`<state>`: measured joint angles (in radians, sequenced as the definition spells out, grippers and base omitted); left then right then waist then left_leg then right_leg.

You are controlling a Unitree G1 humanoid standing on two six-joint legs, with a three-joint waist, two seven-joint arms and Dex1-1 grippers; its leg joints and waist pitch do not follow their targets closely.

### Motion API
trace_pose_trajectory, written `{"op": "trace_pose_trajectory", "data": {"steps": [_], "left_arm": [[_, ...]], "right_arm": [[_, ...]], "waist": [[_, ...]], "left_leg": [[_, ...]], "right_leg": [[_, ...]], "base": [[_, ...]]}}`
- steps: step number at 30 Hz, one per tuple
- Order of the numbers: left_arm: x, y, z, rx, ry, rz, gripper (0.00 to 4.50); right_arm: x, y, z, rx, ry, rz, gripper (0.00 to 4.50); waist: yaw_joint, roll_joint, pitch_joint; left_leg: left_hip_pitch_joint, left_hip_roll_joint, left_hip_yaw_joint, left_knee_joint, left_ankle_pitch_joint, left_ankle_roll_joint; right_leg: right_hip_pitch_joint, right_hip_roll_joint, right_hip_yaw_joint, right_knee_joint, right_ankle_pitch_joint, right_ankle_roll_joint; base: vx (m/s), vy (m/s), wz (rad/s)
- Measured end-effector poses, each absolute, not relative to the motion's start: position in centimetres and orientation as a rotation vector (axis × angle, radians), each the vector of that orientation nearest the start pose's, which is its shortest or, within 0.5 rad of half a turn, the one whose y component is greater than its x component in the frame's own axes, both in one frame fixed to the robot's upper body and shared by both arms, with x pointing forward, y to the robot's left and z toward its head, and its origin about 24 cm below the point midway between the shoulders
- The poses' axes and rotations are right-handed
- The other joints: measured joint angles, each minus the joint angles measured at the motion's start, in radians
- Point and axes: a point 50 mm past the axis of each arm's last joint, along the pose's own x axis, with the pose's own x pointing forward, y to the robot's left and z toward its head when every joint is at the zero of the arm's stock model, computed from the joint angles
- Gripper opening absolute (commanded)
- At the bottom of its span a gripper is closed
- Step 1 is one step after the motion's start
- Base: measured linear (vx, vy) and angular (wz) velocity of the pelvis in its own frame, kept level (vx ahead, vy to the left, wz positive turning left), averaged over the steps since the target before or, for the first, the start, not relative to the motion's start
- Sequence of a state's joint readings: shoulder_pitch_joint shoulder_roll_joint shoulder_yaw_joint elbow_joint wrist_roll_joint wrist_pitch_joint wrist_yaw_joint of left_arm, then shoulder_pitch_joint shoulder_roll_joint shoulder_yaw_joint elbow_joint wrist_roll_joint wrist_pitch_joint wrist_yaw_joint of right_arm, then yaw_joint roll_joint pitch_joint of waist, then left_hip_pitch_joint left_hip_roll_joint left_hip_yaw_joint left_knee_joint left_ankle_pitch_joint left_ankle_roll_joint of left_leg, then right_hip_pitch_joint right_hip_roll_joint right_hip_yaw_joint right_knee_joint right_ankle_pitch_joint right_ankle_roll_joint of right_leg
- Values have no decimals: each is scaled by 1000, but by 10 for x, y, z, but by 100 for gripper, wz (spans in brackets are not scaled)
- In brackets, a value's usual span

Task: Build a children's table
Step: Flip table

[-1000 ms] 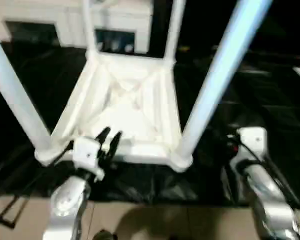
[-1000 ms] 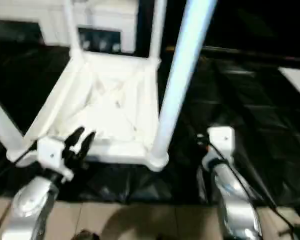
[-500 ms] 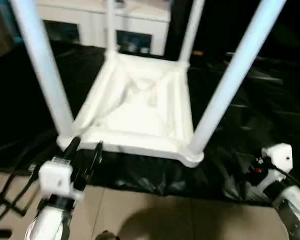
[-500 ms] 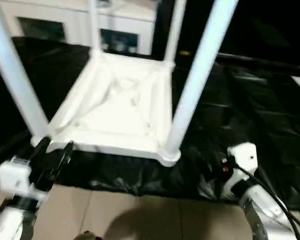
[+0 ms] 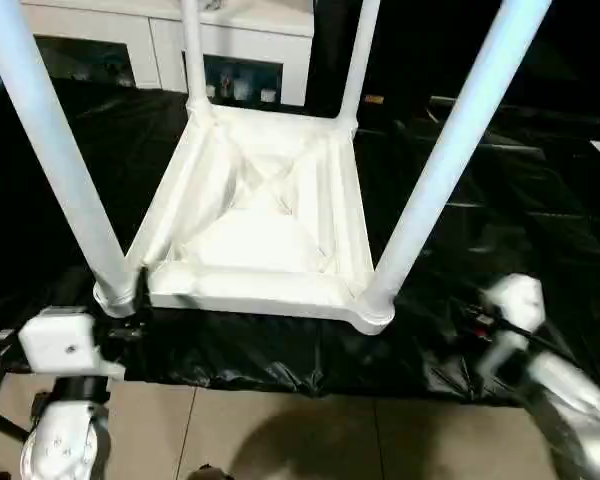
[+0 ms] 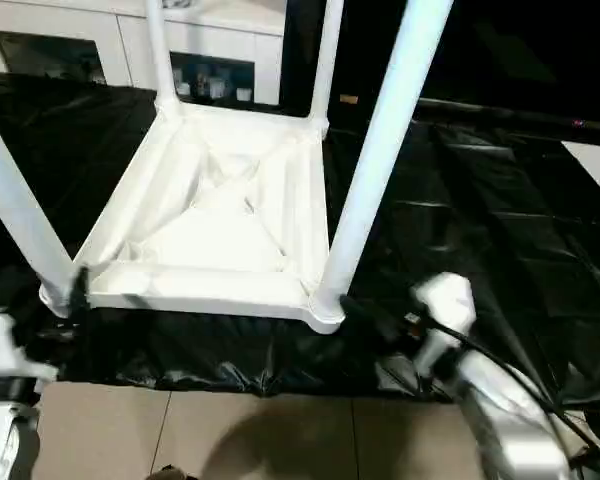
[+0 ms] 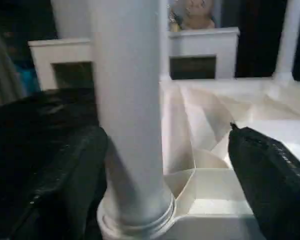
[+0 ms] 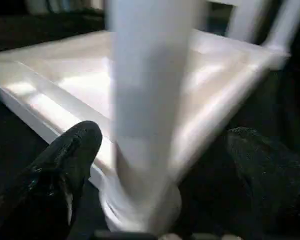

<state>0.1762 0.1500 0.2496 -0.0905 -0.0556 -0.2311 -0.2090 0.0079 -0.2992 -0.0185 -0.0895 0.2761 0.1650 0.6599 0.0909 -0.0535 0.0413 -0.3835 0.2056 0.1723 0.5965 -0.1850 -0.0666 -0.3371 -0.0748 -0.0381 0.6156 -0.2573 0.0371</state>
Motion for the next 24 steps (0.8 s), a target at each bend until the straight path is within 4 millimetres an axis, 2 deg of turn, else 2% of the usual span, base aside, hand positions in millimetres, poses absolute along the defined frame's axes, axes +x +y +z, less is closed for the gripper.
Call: {"op": "trace_pose_trajectory", "data": {"steps": [4,10,18,23,24], "left_arm": [[228,246,54,203,-104,19,441],[248,258,53,161,-53,60,441],[254,223,44,1,-24,10,441],[254,214,37,-13,13,50,441],[255,214,36,-11,21,55,425]], "right_arm": [[259,-161,49,10,97,659,450],[276,-168,38,-43,127,536,450],[292,-195,40,-125,126,359,450],[276,-203,41,-132,120,410,450],[269,-202,41,-123,116,437,450]], "waist": [[7,0,0],[15,0,0],[24,7,4],[26,8,4],[26,8,4]], "left_leg": [[-1,0,0,0,7,1],[-3,-1,2,0,11,-1],[-1,0,2,0,12,-1],[-2,1,2,0,12,-1],[-2,1,2,0,12,-1]], "right_leg": [[-2,0,0,4,0,-1],[-8,-1,2,12,1,-3],[-9,-1,1,15,6,-6],[-10,-1,1,15,5,-6],[-10,-1,1,15,5,-6]], "base": [[0,0,0],[0,0,0],[0,0,0],[0,0,0],[0,0,0]]}}
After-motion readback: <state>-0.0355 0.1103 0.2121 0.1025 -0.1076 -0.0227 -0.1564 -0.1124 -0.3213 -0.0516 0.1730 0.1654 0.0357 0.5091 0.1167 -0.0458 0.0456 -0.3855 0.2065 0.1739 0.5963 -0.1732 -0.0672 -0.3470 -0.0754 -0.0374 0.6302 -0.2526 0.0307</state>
